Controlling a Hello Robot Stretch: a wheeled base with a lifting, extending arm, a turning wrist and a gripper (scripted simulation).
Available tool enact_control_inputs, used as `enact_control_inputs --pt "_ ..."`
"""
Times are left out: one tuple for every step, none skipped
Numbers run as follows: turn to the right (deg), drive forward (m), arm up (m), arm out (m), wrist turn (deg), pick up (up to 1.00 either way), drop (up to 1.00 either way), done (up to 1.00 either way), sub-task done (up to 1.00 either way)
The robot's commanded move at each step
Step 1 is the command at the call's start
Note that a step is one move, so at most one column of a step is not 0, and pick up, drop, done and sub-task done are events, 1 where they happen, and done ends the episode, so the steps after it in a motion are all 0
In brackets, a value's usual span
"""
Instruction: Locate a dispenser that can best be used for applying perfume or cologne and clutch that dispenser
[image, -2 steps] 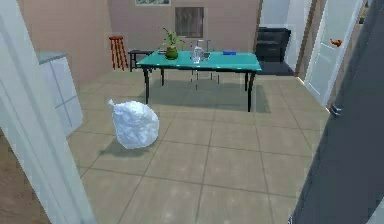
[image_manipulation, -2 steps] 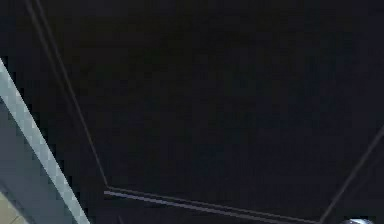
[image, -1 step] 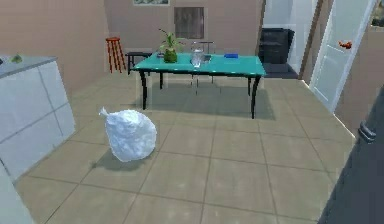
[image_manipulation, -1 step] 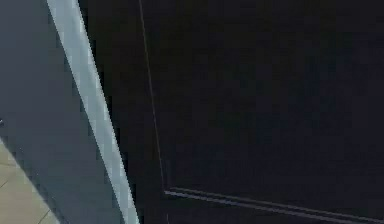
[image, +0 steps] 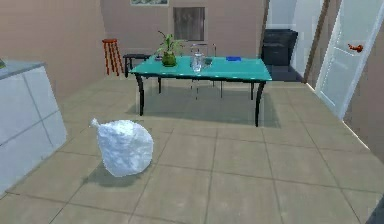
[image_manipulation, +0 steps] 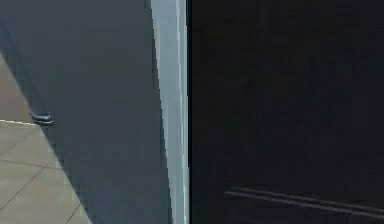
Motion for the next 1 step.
enact_control_inputs --pt "-21.0 0.00 0.00 0.00 0.0 0.00 0.00 0.00 0.00"
